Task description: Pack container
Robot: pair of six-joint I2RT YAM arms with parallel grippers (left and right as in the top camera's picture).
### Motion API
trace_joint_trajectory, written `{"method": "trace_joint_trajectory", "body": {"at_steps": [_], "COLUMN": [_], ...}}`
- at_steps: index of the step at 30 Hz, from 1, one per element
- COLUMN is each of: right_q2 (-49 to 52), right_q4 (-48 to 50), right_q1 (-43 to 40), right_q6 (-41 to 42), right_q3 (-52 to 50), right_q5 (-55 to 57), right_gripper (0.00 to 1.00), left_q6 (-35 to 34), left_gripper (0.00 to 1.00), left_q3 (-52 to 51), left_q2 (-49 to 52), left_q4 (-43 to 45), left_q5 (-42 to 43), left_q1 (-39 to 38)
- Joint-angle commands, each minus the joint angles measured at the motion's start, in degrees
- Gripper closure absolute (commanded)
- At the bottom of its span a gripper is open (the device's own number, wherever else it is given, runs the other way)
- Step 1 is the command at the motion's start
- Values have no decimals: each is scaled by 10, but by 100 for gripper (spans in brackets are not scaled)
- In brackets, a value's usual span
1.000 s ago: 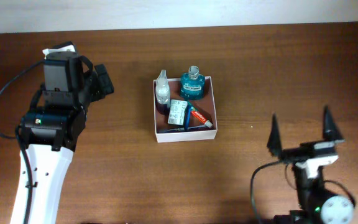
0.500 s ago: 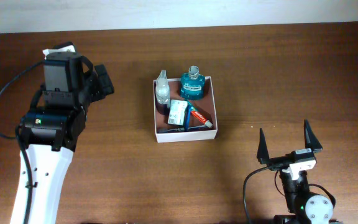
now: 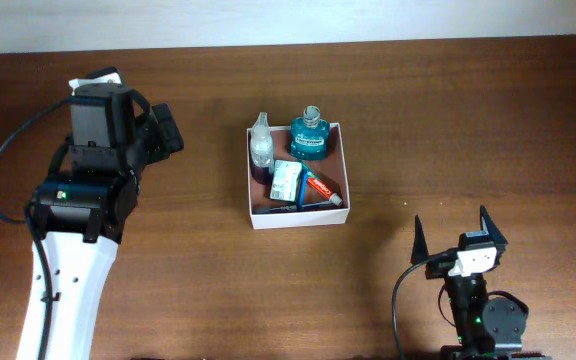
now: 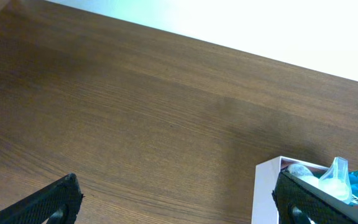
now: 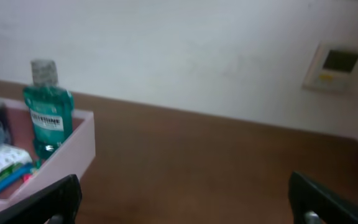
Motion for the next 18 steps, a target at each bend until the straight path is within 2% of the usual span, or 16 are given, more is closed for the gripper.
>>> {"method": "trace_joint_trajectory", "body": {"at_steps": [1, 18], "right_q2": [-7, -7], "right_q4": [-27, -47], "right_q1": [4, 3], "right_q6": [-3, -3], "right_q3": [-3, -3], "right_q5": [23, 24], "right_gripper": [1, 1], "left_q6": [-6, -6], "left_gripper": [1, 1], "left_q3": [0, 0], "left_q2": [3, 3], "left_q4": [1, 1], "left_q5": [-2, -2], "left_q1": [1, 1]}}
